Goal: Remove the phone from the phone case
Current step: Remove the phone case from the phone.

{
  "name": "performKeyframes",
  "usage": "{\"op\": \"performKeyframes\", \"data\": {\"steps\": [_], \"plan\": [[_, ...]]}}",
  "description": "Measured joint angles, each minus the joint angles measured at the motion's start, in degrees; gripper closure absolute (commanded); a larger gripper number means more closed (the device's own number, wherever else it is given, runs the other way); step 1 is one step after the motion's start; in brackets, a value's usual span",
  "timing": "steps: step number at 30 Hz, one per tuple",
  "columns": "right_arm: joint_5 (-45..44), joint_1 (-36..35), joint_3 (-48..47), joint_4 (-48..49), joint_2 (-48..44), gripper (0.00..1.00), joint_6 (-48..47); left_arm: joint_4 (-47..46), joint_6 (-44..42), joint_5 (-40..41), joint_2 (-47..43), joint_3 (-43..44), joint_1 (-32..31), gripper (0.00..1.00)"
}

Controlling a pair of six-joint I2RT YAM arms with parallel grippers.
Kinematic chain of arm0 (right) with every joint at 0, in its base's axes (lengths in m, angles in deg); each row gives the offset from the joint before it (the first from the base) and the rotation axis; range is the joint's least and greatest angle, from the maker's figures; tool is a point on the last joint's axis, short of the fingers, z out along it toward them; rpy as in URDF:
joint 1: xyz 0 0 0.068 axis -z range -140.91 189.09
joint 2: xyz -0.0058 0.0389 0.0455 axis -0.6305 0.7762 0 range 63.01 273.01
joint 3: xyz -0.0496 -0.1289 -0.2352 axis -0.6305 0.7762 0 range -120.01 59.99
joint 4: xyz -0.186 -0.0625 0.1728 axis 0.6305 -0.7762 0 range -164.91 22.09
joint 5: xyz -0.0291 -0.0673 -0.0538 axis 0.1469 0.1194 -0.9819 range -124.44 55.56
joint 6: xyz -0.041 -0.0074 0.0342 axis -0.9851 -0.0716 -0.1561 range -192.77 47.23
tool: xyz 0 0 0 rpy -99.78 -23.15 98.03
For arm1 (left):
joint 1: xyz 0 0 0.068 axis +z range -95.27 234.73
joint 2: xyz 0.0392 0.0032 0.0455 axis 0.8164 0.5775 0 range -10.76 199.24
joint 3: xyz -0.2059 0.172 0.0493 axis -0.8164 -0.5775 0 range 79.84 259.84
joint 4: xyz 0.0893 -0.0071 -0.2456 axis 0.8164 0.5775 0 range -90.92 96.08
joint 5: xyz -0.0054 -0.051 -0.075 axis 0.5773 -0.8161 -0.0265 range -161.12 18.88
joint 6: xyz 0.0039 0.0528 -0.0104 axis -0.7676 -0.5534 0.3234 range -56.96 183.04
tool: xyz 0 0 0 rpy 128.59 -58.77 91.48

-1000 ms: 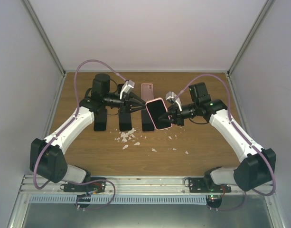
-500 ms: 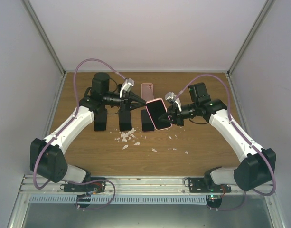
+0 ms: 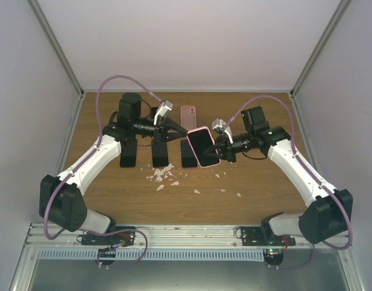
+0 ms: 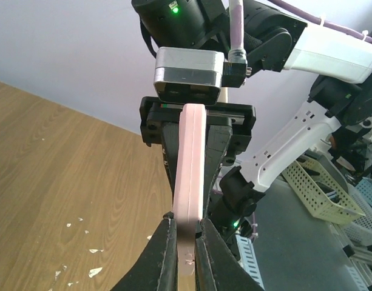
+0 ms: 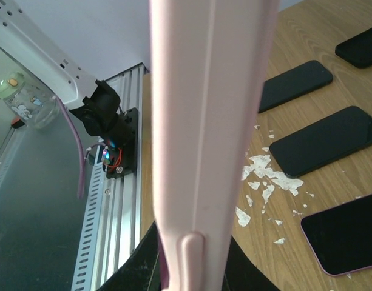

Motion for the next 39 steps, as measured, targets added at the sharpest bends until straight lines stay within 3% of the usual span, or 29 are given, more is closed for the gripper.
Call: {"op": "performKeyframes", "data": {"steps": [11,16,23,39], "plan": [[6.1,-2.7,0.2,-3.7,-1.0,0.99,-5.7,1.8,-2.2,12.5,1.8,0.3,0.1,0.99],[6.1,-2.6,0.2,-3.3,-1.0,1.00,-4.8,1.5,-2.6,12.5,1.8,0.3,0.7,0.73],[3.1,-1.0,0.4,1.2,-1.0,1.00,1.3,-2.2,0.6,7.0,0.1,-1.4,2.7,0.54],[-2.0,-0.7,2.0,5.3,-1.0,1.00,6.7,-2.3,-1.0,5.0,-2.1,-1.6,0.7,0.51]]}}
